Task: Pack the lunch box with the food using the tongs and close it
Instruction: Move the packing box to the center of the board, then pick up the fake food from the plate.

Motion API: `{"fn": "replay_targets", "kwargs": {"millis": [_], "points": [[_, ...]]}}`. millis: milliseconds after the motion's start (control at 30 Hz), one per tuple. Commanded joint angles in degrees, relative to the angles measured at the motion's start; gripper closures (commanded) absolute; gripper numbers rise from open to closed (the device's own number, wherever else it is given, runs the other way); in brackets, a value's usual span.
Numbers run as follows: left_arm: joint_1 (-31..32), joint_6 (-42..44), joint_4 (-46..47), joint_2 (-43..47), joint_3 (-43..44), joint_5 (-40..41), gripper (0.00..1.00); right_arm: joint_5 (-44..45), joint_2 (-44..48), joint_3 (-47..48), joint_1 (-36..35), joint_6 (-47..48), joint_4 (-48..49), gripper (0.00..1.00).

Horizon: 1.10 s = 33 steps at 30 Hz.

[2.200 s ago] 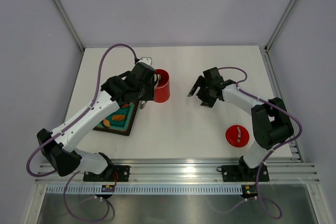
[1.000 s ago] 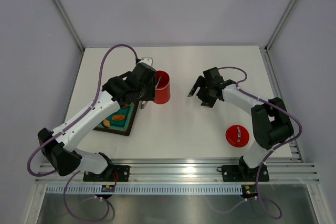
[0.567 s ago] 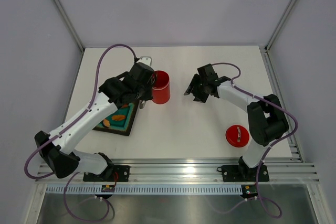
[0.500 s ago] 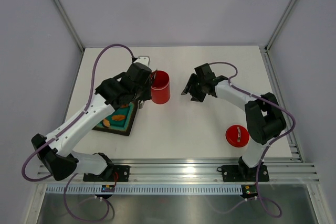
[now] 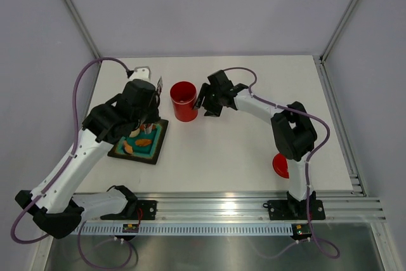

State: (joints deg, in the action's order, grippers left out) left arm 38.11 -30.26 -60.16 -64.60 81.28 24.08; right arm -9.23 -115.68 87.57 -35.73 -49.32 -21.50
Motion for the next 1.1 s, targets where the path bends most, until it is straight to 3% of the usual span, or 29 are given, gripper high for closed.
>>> {"fn": "replay_targets", "kwargs": {"millis": [0,167,533,667,800,1067], "points": [[-1.6,-1.8,-0.7,2.3,-1.6,2.6,0.75,-1.1,-2.6,6.1,-0.3,-0.9,-0.8,0.31],[-4.0,-2.2,-2.1,5.5,-4.6,3.2,0.75,-0.7,-2.8,7.2,-0.3,-0.4,-1.2,0.3],[-11.6,-1.1,-0.5,7.7,-13.0,1.3,0.73,1.7,4.2,-2.1,1.2,2.7,-1.2,0.28],[-14.3,-1.1,-0.2,8.3,-16.1,-0.8,0.73,0.4,6.5,-7.2,4.4,2.0,1.4,0.28],[-18.1,-1.3,0.3,9.5,-19.4,-4.2,0.73,2.1,6.8,-6.5,5.8,3.6,-0.7,0.28],[-19.4,-2.3,-0.7,9.1,-22.6,-8.6,0.73,3.5,10.0,-10.1,5.8,4.1,-0.8,0.27]]}}
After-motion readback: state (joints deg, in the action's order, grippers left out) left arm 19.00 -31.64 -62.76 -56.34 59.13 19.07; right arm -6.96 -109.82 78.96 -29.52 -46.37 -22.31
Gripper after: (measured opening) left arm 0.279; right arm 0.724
